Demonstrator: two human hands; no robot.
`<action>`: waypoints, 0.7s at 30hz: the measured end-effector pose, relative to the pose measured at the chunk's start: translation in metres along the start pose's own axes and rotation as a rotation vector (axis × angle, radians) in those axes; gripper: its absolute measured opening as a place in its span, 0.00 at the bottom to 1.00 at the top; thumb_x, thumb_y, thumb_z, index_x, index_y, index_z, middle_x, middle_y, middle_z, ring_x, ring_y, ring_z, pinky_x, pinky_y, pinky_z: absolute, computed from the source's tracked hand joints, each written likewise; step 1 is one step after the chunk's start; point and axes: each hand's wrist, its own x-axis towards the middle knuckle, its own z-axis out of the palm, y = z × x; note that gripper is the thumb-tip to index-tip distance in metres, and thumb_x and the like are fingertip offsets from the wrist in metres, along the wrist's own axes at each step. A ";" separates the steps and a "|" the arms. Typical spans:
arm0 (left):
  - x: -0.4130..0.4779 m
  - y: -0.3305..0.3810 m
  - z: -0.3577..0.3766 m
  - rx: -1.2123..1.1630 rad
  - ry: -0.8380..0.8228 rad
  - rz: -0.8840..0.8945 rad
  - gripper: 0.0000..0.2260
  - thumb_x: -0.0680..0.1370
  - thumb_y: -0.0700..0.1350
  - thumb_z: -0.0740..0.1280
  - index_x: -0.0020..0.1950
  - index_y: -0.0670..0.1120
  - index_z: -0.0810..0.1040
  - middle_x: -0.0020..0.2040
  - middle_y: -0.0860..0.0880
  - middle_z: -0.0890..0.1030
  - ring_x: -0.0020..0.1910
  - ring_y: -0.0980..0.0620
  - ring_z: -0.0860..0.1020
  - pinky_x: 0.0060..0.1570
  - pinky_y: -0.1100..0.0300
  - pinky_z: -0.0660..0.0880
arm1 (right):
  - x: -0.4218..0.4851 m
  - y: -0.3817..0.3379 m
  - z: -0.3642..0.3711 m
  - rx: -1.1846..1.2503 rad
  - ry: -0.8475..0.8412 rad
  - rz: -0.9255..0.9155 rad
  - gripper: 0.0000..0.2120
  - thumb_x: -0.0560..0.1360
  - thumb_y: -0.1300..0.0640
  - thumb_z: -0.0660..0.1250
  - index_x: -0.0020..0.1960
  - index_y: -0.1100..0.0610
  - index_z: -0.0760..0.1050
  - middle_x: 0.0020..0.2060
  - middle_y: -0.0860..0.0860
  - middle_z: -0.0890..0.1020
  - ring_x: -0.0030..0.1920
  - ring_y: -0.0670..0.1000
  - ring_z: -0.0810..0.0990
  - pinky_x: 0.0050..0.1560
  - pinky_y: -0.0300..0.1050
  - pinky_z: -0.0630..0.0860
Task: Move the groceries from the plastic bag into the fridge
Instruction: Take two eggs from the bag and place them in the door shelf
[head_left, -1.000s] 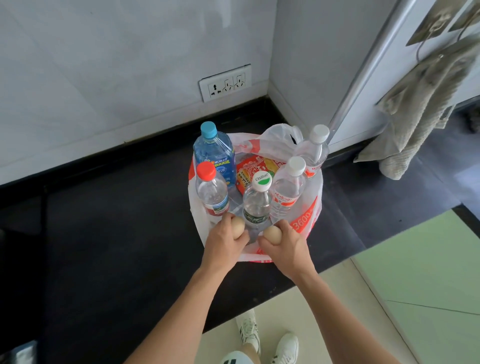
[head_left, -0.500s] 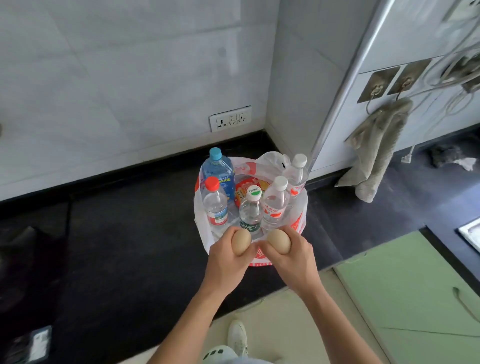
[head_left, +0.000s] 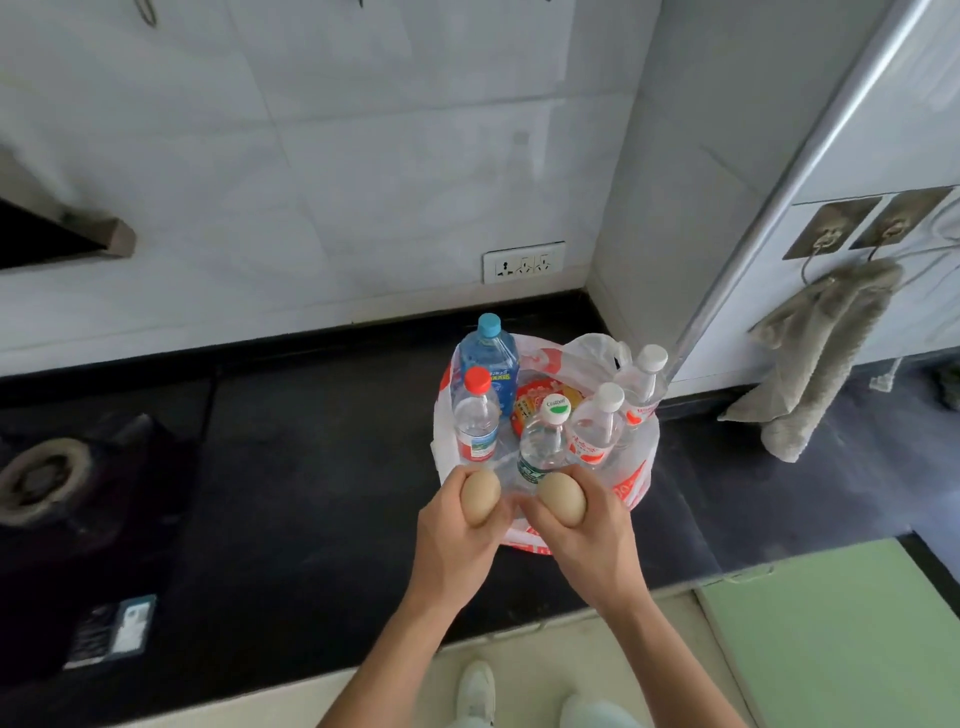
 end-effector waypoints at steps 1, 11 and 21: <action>-0.002 0.001 -0.001 0.004 0.024 -0.009 0.10 0.73 0.50 0.75 0.46 0.50 0.76 0.39 0.63 0.80 0.39 0.61 0.78 0.36 0.71 0.72 | 0.003 0.000 0.001 0.000 -0.025 -0.010 0.11 0.71 0.54 0.78 0.40 0.51 0.75 0.32 0.45 0.79 0.32 0.44 0.76 0.32 0.37 0.74; -0.059 0.005 -0.004 0.057 0.465 -0.174 0.08 0.74 0.50 0.74 0.47 0.52 0.77 0.42 0.56 0.80 0.42 0.57 0.79 0.40 0.66 0.77 | 0.018 -0.013 0.004 -0.070 -0.416 -0.262 0.13 0.72 0.47 0.76 0.44 0.42 0.71 0.38 0.41 0.79 0.43 0.38 0.79 0.36 0.29 0.74; -0.178 -0.003 -0.001 0.026 0.902 -0.412 0.08 0.74 0.52 0.73 0.48 0.57 0.75 0.43 0.60 0.80 0.43 0.62 0.78 0.39 0.71 0.75 | -0.052 -0.030 0.034 -0.020 -0.934 -0.317 0.11 0.72 0.51 0.77 0.44 0.45 0.74 0.36 0.40 0.81 0.41 0.36 0.80 0.35 0.29 0.74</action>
